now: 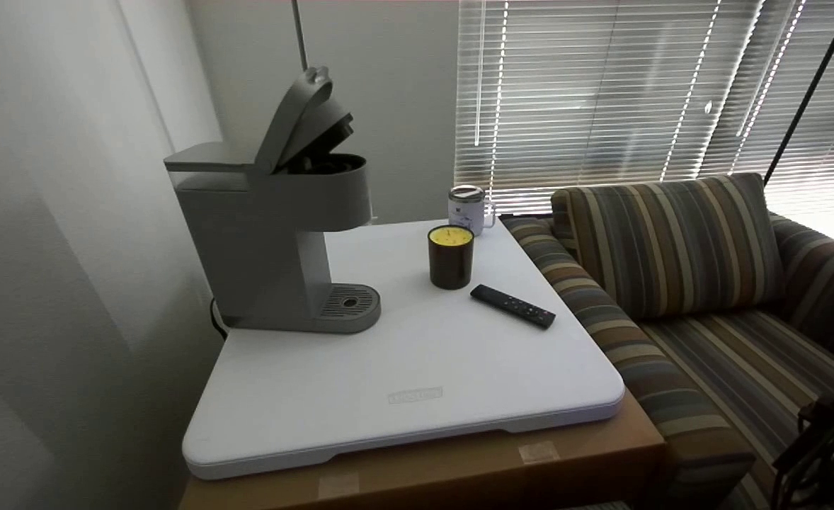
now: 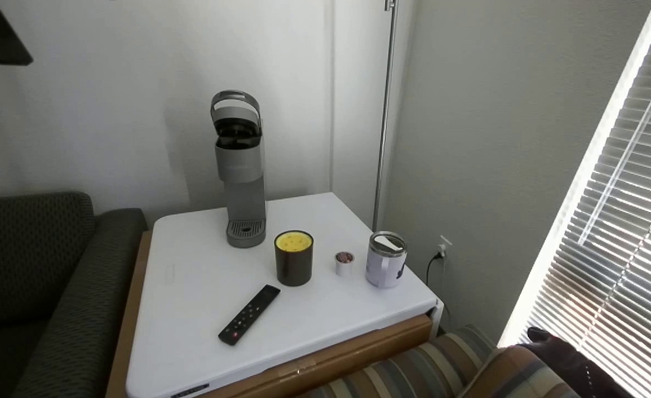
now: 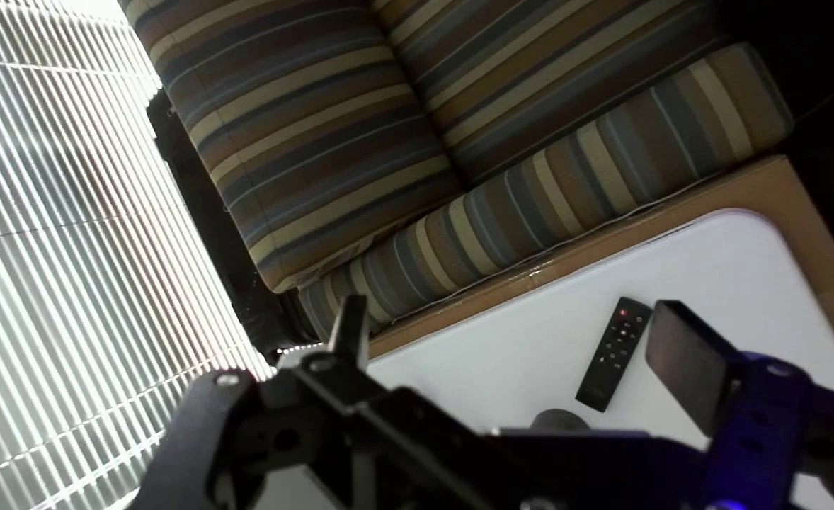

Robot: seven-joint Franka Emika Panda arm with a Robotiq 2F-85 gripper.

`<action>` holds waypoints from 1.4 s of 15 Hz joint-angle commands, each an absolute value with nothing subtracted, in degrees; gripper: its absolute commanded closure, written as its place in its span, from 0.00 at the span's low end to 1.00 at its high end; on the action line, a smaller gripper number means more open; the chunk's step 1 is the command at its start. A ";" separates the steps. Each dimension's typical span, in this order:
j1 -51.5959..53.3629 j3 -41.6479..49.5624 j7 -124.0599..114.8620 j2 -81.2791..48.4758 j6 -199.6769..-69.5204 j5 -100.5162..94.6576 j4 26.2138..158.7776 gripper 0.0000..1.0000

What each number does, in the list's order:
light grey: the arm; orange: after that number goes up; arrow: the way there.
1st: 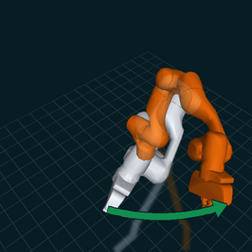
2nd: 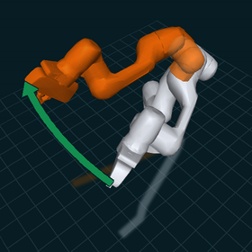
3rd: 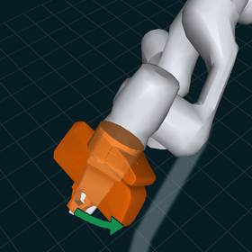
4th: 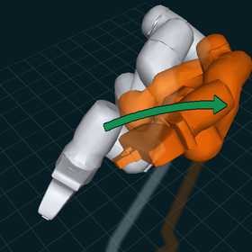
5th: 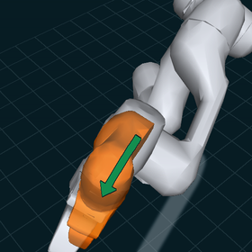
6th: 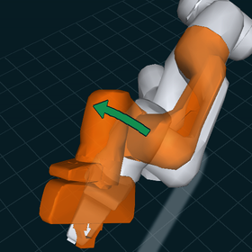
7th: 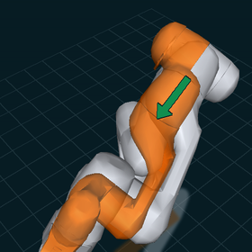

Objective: Close the coffee machine chamber

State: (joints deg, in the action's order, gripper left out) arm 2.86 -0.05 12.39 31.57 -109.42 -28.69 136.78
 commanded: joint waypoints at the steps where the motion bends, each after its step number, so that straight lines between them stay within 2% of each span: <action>1: 0.22 -2.58 3.51 27.39 -110.34 -31.09 133.54 0.00; 6: 0.94 -5.36 -9.05 20.50 -109.61 -27.67 127.64 0.00; 7: 1.08 -4.91 -6.97 24.69 -109.74 -29.19 131.34 0.00; 11: 1.24 -5.23 -8.51 22.62 -109.06 -27.88 129.62 0.00; 21: 0.69 -9.92 -39.45 12.12 -119.70 -19.08 124.36 0.00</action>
State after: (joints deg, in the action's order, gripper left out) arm 1.62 -8.65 -33.26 17.24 -117.02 -20.95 128.22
